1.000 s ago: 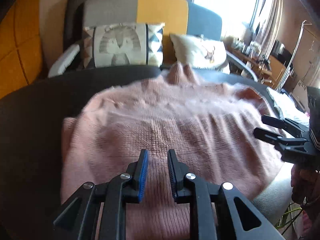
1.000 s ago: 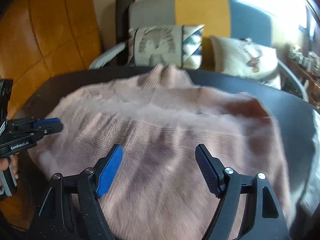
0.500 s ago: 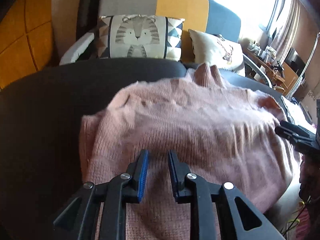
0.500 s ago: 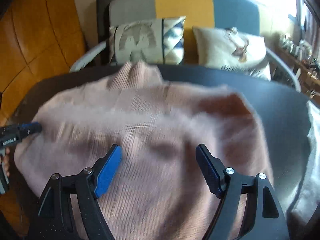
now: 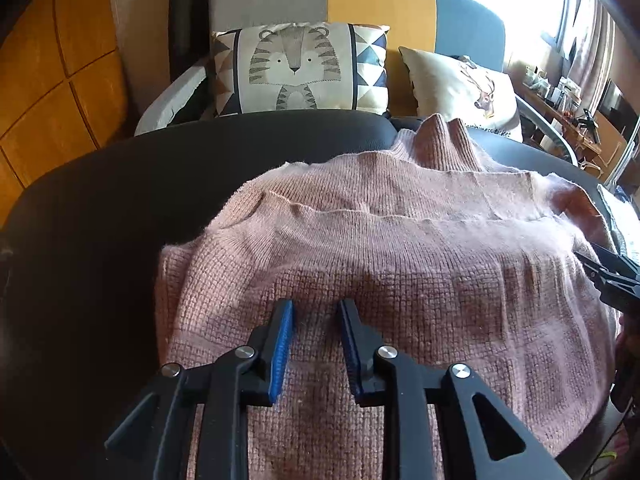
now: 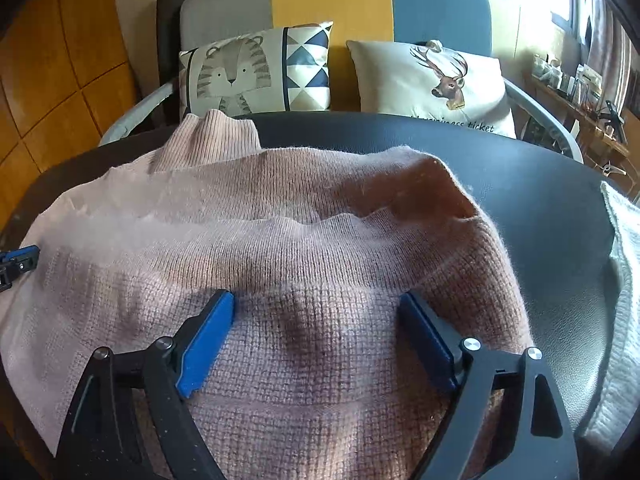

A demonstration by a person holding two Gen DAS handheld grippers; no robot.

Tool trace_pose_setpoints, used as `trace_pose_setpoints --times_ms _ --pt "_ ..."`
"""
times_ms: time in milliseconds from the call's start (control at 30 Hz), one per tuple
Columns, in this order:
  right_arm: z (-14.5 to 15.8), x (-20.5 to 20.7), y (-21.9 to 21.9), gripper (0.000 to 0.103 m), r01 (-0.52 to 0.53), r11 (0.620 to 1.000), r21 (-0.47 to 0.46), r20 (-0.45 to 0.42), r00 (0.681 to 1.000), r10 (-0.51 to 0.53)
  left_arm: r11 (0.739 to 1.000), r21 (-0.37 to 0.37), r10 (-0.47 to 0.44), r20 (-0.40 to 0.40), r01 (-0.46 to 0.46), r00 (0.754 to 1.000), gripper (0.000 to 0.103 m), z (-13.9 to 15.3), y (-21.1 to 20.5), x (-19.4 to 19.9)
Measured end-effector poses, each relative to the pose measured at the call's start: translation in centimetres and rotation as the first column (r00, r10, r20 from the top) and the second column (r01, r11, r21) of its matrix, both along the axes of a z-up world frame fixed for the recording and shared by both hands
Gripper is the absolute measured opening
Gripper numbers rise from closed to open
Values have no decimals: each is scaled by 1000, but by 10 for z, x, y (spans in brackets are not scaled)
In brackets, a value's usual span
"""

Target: Fold clothes

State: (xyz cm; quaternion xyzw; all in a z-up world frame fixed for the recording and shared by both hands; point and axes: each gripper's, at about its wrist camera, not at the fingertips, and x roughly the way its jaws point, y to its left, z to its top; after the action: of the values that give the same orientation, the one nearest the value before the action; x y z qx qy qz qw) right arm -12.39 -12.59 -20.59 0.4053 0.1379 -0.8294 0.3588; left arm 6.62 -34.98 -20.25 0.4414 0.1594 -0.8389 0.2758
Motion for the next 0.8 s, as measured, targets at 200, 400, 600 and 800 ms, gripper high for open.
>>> trace_pose_setpoints --times_ms 200,400,600,800 --pt "-1 0 -1 88 1 1000 -10 -8 1000 -1 1000 -8 6 0 -6 1000 25 0 0 -1" --pt "-2 0 0 88 -2 1000 -23 -16 1000 2 1000 -26 14 0 -14 1000 28 -2 2 -1" --pt "-2 0 0 88 -2 1000 -25 -22 1000 1 999 -28 25 -16 -26 1000 30 -4 2 0" --pt "-3 1 1 89 -6 999 -34 -24 1000 5 997 64 57 -110 -50 992 31 -7 -9 13"
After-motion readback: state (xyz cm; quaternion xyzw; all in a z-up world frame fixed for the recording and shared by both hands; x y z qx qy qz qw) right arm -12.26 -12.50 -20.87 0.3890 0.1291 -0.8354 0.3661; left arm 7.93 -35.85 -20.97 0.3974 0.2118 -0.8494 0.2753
